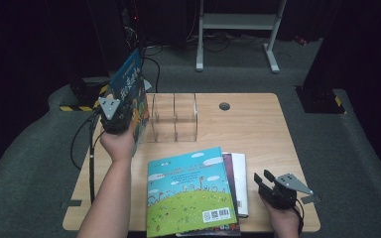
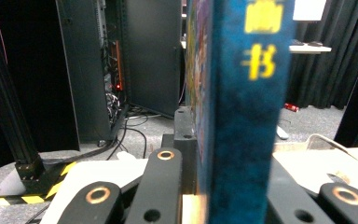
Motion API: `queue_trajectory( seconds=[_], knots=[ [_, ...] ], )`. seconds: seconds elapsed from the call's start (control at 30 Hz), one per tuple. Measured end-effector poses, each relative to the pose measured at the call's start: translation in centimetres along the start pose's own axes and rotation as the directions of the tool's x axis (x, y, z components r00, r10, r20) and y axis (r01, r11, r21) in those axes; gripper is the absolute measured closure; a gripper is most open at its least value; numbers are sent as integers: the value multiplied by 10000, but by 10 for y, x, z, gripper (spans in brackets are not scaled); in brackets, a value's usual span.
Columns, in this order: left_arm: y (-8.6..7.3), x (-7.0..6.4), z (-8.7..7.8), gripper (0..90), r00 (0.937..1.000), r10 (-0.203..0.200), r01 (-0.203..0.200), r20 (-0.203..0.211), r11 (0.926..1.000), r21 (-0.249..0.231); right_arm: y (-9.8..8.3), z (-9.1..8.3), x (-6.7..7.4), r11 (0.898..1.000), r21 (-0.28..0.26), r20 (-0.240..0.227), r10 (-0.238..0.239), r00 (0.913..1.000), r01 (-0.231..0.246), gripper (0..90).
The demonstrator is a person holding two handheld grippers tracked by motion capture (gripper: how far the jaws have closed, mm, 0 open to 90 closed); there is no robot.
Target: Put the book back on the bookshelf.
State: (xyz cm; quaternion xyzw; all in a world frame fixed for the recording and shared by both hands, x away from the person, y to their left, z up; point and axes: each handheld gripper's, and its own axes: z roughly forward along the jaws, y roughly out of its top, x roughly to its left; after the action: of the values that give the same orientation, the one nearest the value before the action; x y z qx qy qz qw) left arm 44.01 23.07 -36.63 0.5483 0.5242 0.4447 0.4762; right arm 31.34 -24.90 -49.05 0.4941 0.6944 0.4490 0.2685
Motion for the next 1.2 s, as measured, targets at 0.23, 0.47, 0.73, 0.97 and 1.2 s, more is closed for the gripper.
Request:
queue_trajectory(
  seconds=[0.23,0.47,0.73,0.97,1.2],
  knots=[
    [-11,-2,6,833,9995,140,-139,-281,9999,27,0,0,3,10000,7,-89,-59,9999,59,566],
    [-22,-2,7,832,9993,-38,34,-362,9999,-107,-1,0,5,10000,57,-196,-16,9998,17,566],
    [-33,-8,-4,828,9986,407,-409,-332,9991,-68,-1,-3,7,10000,-8,-355,80,9993,-80,563],
    [-39,-12,-14,827,9985,464,-458,-284,9987,201,-2,-4,9,10000,-10,-437,25,9990,-26,561],
    [-44,-3,-23,824,9997,224,-219,-79,9981,584,-1,-4,8,10000,-34,-432,39,9991,-41,561]
  ],
)
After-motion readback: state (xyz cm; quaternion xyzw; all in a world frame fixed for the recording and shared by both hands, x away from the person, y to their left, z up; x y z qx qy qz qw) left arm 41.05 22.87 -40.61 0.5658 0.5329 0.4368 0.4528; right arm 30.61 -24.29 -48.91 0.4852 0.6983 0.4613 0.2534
